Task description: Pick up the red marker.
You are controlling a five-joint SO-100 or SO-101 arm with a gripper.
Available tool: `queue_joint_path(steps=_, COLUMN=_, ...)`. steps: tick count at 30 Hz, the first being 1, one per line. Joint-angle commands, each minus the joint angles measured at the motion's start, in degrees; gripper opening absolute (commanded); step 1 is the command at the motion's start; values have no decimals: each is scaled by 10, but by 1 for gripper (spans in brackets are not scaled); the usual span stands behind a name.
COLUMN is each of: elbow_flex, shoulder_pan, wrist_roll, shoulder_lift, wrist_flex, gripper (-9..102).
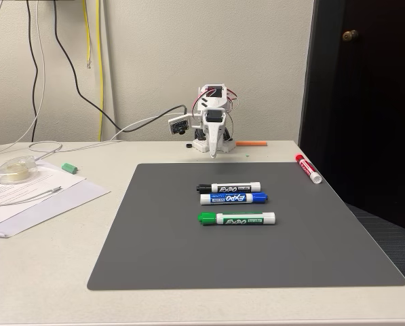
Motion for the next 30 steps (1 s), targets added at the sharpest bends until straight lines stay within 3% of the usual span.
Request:
queue_joint_path(steps=1, elbow_flex=-3, shoulder_pan=-1, wrist_roll=1, shoulder_lift=4, wrist_flex=0, gripper=0)
queue_joint_path(steps=30, elbow_flex=-3, shoulder_pan=1, wrist_roll=6, shoulder_lift=4, wrist_flex=-3, gripper=0)
